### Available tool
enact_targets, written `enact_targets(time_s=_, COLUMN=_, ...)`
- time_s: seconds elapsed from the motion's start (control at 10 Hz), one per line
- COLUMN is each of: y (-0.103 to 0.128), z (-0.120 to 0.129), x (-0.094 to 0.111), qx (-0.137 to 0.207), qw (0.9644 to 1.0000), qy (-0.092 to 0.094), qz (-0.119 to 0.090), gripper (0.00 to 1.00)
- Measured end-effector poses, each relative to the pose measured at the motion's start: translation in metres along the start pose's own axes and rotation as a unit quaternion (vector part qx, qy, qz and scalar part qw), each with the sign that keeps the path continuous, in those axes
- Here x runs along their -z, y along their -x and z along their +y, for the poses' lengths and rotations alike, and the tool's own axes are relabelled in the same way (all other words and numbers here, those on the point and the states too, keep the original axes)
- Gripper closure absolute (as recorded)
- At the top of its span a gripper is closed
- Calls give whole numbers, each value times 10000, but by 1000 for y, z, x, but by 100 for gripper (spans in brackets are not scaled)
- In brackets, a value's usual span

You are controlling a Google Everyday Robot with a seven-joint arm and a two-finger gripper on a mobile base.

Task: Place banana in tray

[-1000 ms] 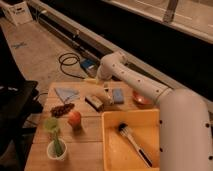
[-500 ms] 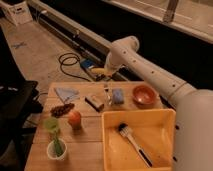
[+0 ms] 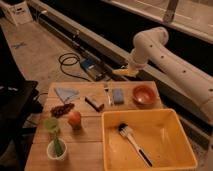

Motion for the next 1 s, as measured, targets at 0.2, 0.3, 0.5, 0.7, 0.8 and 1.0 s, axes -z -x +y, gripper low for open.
enact_targets(time_s=0.2, y=-31, z=42, x=33, qx=-96, qw=9992, qy=193, qz=328, gripper=100)
enact_targets(time_s=0.3, y=-43, z=57, x=42, qx=-142, qw=9985, qy=285, qz=439, gripper=100)
enact_targets(time_s=0.5, y=-75, z=98, x=61, qx=-175, qw=9951, qy=647, qz=728, gripper=100)
enact_targets(time_s=0.7, y=-77, z=103, x=63, qx=-157, qw=9945, qy=708, qz=751, gripper=100)
enact_targets(time_s=0.8, y=-76, z=103, x=62, qx=-150, qw=9946, qy=711, qz=742, gripper=100)
enact_targets(time_s=1.0, y=-78, z=103, x=63, qx=-165, qw=9946, qy=705, qz=750, gripper=100)
